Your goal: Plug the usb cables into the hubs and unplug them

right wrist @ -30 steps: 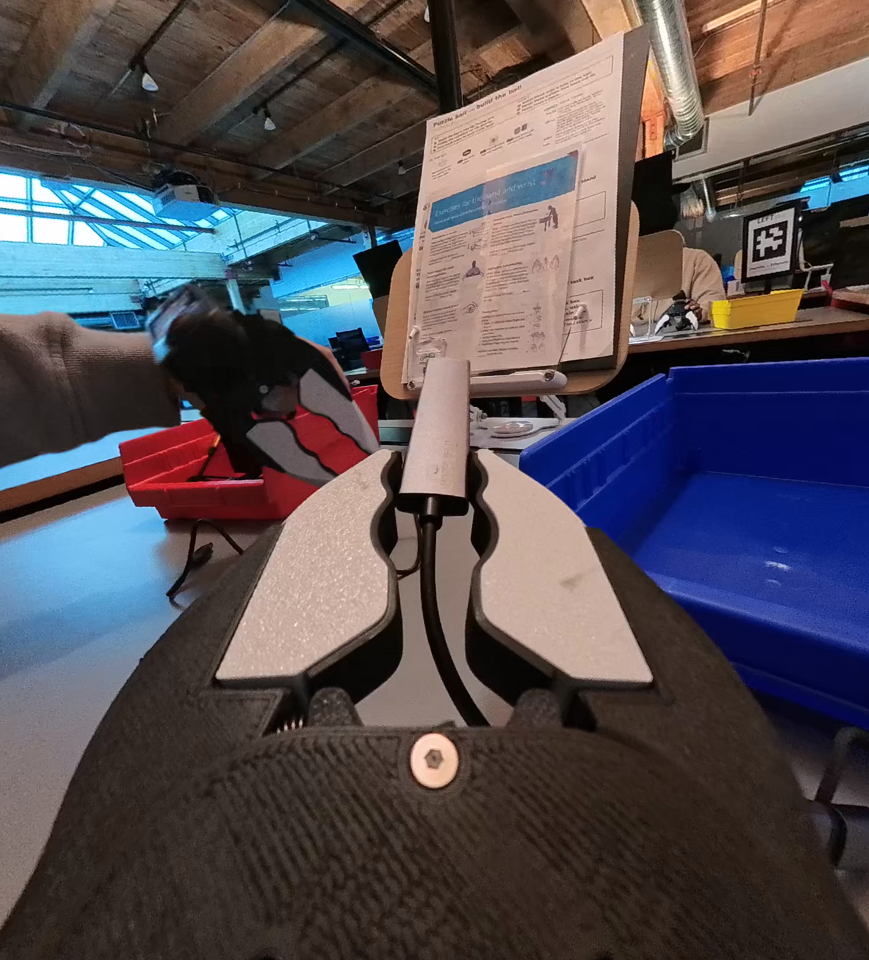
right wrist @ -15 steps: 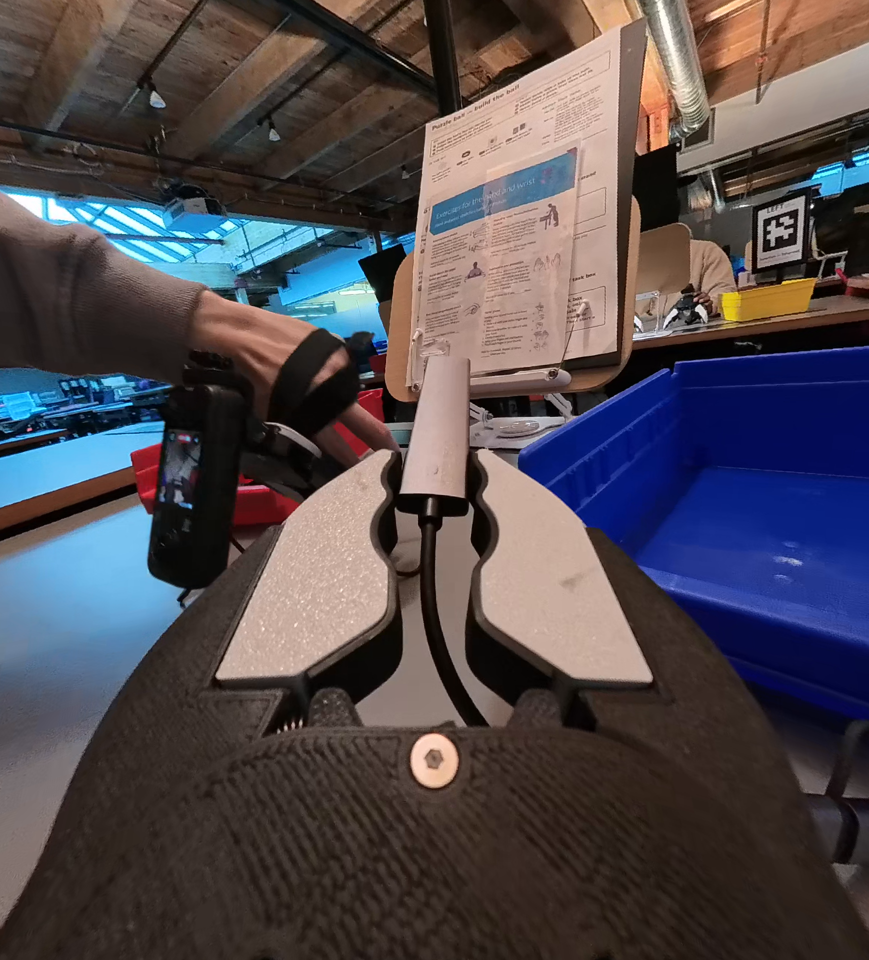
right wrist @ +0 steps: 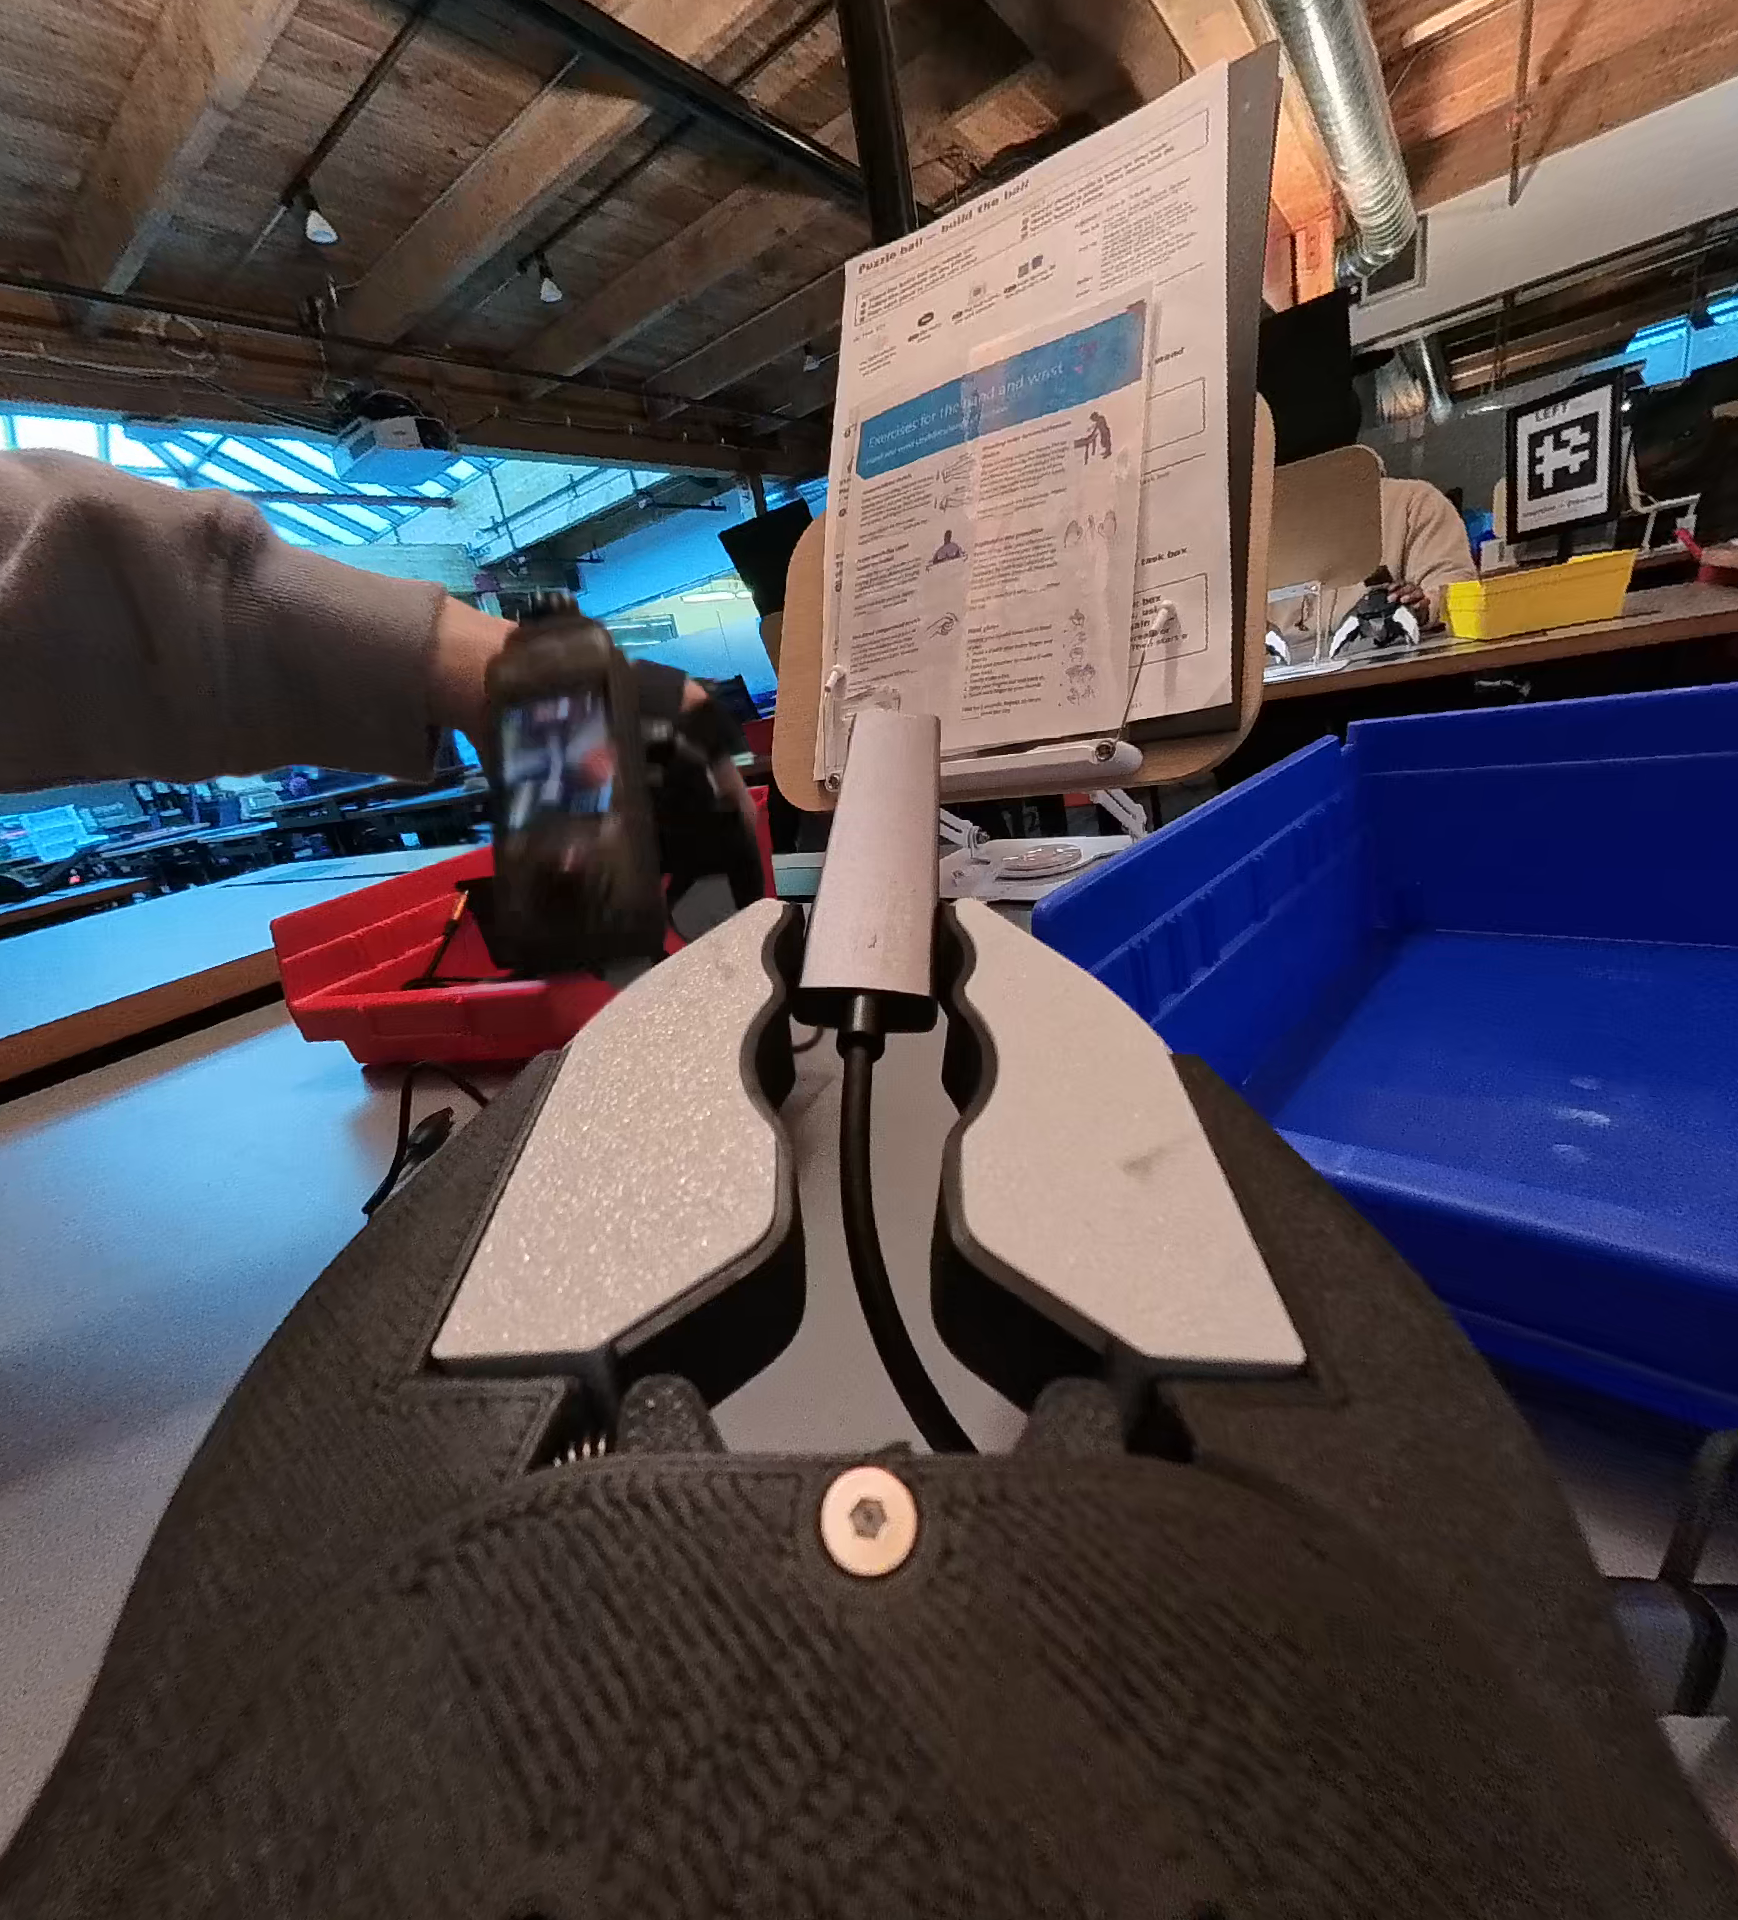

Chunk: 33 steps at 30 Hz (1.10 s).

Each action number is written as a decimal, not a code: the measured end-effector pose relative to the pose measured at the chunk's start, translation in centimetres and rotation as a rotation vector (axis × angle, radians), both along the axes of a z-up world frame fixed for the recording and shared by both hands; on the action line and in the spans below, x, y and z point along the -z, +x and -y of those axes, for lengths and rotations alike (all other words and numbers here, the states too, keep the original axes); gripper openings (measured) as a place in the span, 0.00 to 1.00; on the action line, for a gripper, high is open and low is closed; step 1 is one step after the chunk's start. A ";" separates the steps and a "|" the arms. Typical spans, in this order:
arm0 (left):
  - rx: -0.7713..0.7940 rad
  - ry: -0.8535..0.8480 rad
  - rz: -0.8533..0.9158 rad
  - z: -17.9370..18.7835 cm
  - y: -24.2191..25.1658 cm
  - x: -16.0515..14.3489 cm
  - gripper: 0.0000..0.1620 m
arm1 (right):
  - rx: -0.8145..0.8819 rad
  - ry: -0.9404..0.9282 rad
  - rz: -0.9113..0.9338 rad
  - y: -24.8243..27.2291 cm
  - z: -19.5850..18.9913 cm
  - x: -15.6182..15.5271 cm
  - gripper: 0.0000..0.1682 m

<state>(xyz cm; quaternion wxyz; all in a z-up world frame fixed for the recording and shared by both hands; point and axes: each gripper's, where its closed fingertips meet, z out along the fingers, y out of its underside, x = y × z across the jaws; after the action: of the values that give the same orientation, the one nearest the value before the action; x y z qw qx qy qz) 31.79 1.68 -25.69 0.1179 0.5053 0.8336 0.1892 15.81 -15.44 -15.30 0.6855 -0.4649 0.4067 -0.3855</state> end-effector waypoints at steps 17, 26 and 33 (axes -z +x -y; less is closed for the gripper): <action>-1.523 -0.746 -1.328 1.1 -12.2 -10.9 0.05 | 0.000 -0.035 -0.005 0.1 -0.4 0.1 0.15; -1.508 -1.060 -1.133 -1.2 -11.6 -4.9 0.04 | -0.004 -0.063 -0.010 0.1 -0.8 0.2 0.15; -1.508 -1.166 -1.042 -1.7 -9.5 -3.3 0.07 | -0.001 -0.063 -0.007 0.1 -0.8 0.1 0.15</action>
<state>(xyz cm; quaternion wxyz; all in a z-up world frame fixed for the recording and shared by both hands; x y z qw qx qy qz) 22.26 3.41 -22.44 -0.1751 -0.2525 0.8386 -0.4499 15.88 -14.62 -15.45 0.6694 -0.4878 0.3965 -0.3960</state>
